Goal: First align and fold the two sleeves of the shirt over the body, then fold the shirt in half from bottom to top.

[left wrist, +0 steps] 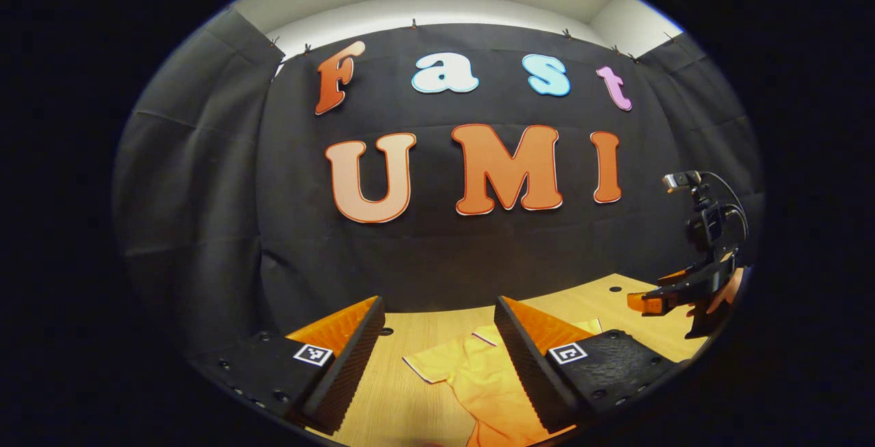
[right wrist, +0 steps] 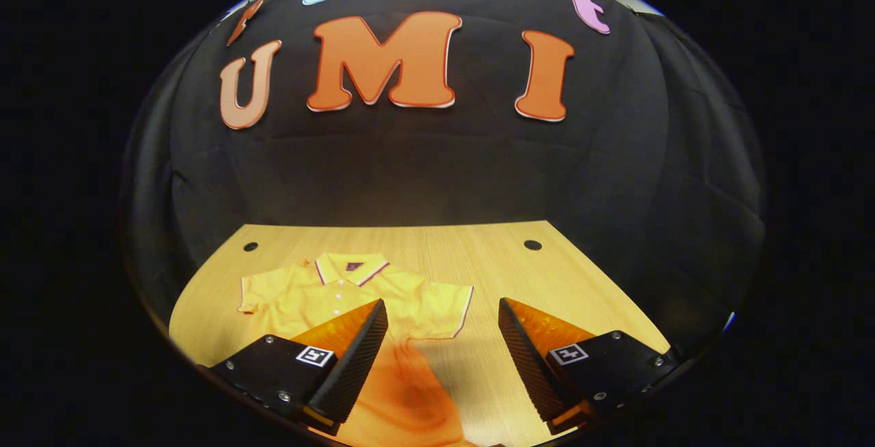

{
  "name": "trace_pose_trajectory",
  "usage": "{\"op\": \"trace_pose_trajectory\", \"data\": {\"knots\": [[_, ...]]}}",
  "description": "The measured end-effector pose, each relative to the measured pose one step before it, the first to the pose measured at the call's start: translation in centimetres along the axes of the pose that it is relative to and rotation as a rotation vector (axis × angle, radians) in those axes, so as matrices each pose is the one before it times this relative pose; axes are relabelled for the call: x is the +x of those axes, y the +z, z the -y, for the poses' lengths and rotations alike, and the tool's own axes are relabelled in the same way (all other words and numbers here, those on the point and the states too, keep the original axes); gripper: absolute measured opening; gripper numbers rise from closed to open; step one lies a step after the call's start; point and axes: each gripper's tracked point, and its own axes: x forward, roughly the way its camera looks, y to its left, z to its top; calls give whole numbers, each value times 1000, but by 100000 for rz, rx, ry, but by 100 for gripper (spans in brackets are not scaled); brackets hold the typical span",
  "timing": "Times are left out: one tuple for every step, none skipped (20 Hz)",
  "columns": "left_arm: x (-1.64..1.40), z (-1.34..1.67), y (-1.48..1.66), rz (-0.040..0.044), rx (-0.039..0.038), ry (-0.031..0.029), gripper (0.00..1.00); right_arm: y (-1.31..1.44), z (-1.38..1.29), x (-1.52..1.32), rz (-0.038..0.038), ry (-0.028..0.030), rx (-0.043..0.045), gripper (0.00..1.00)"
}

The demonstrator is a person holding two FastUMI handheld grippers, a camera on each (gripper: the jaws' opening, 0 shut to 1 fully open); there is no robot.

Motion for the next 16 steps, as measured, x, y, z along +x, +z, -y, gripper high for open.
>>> {"op": "trace_pose_trajectory", "data": {"knots": [[262, 55, -214, -1079, 242, 1413, 99, -337, 227, 1322, -3377, 332, 864, 99], [143, 188, -162, -714, 207, 1118, 99, -148, 283, 1386, -2842, 276, 446, 99], [176, 245, -242, -738, 154, 1026, 99, -119, 393, 1339, -2610, 263, -219, 98], [178, 144, -126, -895, 214, 1203, 99, -2, 353, 1218, -2023, 396, -1313, 98], [60, 128, -292, -1139, 424, 1500, 99, 28, 402, 1114, -1936, -163, -1535, 98], [95, 32, -83, -782, 385, 1422, 99, -148, 45, 1033, -1847, 735, -1307, 98], [57, -70, -221, -763, 468, 1701, 99, -57, 17, 1075, -1743, 337, -826, 98], [65, -106, -149, -833, 371, 1537, 99, -192, -100, 976, -2116, 1031, -642, 98], [-115, 46, -290, -1117, 400, 1510, 99, -106, -111, 1018, -2211, 798, -425, 98], [12, -56, -284, -1189, 325, 1433, 99, -216, -185, 897, -2163, 1575, -715, 98], [16, 72, -391, -1252, 379, 1461, 99, -79, -157, 844, -2018, 698, -906, 97], [178, -113, -249, -1197, 119, 1418, 99, -200, -232, 932, -1929, 1186, -994, 95], [50, -59, -349, -1357, 5, 1338, 99, -65, -16, 756, -1859, 501, -648, 93], [74, -26, -246, -1271, -26, 1410, 99, -235, -118, 712, -2064, 659, -679, 92], [-121, -147, -271, -1155, 169, 1288, 99, -122, 40, 704, -2079, 86, -668, 92], [73, -190, -202, -922, 391, 1457, 99, -133, 2, 790, -1881, 302, -688, 92]]}}
